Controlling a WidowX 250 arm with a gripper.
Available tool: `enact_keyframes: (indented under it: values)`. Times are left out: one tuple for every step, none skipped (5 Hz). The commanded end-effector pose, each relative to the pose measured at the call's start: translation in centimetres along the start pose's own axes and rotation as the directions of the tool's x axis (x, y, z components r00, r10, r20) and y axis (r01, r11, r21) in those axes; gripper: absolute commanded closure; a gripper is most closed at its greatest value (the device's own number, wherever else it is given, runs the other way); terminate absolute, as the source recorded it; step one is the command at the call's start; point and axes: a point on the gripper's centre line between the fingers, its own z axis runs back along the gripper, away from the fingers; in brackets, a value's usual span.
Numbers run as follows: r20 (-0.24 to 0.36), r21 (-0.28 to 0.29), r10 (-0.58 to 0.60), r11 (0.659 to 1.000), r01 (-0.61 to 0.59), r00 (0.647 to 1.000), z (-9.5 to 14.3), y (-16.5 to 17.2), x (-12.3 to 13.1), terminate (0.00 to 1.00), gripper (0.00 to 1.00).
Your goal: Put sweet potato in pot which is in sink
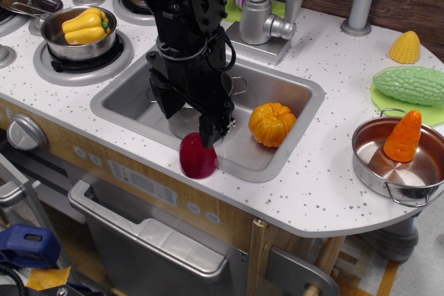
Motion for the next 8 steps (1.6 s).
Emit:
enact_keyframes:
  values:
    - [0.0,0.0,0.0,1.0,0.0,1.0,0.0,0.0,0.0,0.0,0.0]
    - [0.022,-0.021,-0.011,1.0,0.011,1.0,-0.7,0.0,0.0,0.0,0.0]
    - [0.038,-0.041,-0.016,0.999,0.017,0.999,-1.3,0.1,-0.1,0.0,0.0]
    - [0.053,-0.063,-0.015,0.998,0.018,0.998,-1.9,0.2,-0.2,0.0,0.0]
    - [0.072,-0.07,-0.007,0.997,0.013,0.997,-2.7,0.3,-0.5,0.0,0.0]
    - [0.09,-0.074,0.007,0.997,-0.001,0.996,-3.3,-0.2,-0.9,0.0,0.0]
    - [0.109,-0.061,0.027,0.998,-0.02,0.994,-4.0,-0.3,-1.1,0.0,0.0]
    - [0.121,-0.072,0.038,0.997,-0.03,0.992,-4.2,-0.1,-1.0,0.0,1.0]
